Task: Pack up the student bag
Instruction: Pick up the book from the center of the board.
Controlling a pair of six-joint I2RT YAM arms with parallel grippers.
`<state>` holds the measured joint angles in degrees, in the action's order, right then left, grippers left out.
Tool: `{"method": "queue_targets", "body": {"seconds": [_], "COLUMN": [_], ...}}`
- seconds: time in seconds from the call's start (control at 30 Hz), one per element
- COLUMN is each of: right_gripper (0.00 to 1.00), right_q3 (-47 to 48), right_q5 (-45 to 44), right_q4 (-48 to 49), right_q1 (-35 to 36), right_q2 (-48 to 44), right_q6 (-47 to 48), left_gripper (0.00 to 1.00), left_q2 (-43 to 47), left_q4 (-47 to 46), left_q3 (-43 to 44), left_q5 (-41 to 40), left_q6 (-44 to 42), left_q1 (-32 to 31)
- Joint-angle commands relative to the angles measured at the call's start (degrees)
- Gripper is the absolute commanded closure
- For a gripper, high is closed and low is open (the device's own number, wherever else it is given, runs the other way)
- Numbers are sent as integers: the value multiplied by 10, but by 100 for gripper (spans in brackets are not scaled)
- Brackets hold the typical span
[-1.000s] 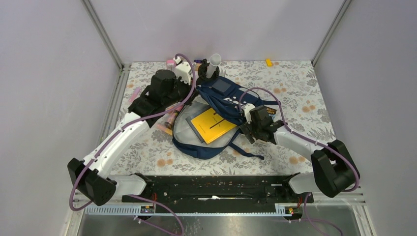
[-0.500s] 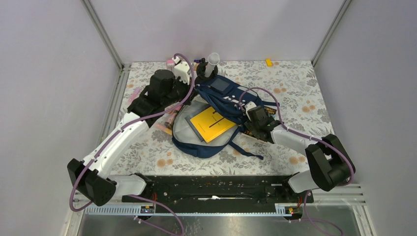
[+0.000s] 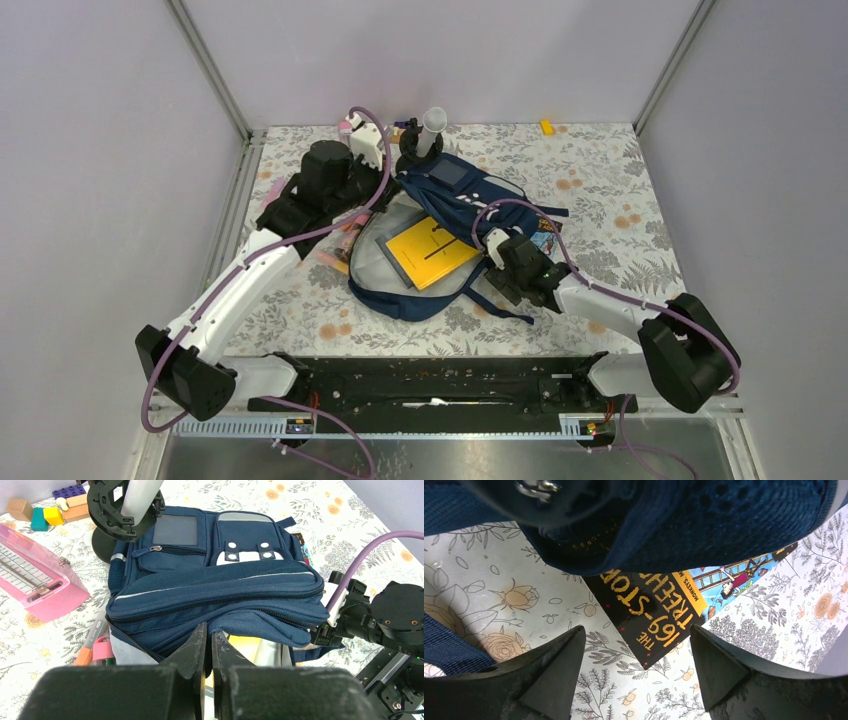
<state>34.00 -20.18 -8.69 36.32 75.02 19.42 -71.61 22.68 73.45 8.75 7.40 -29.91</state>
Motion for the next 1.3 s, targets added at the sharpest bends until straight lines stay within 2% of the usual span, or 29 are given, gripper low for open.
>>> {"method": "queue_targets", "body": {"seconds": [0.0, 0.2, 0.37, 0.53, 0.67, 0.77, 0.97, 1.13, 1.27], "right_gripper": [16, 17, 18, 17, 18, 18, 17, 19, 19], "right_q3": [10, 20, 22, 27, 36, 34, 66, 144, 152], "right_q5": [-46, -186, -236, -218, -227, -204, -45, -54, -82], "right_q4": [-8, 6, 6, 6, -4, -10, -54, -136, -136], "right_q1": [5, 0, -31, -80, -84, -83, -66, -40, -20], "right_q2": [20, 87, 90, 78, 83, 40, -78, -34, 14], "right_q6": [18, 30, 19, -1, -7, -26, -111, -245, -307], "left_gripper": [100, 100, 100, 100, 100, 100, 100, 100, 100], "left_q2": [33, 33, 36, 37, 34, 32, 29, 25, 26], "left_q4": [-92, -96, -95, -96, -96, -97, -100, -105, -106], "left_q3": [15, 14, 14, 14, 14, 13, 13, 12, 11], "left_q5": [-6, 0, -1, -1, 3, 5, 10, 24, 25], "left_q6": [13, 16, 14, 15, 17, 18, 24, 35, 36], "left_q1": [13, 14, 14, 14, 14, 14, 17, 23, 24]}}
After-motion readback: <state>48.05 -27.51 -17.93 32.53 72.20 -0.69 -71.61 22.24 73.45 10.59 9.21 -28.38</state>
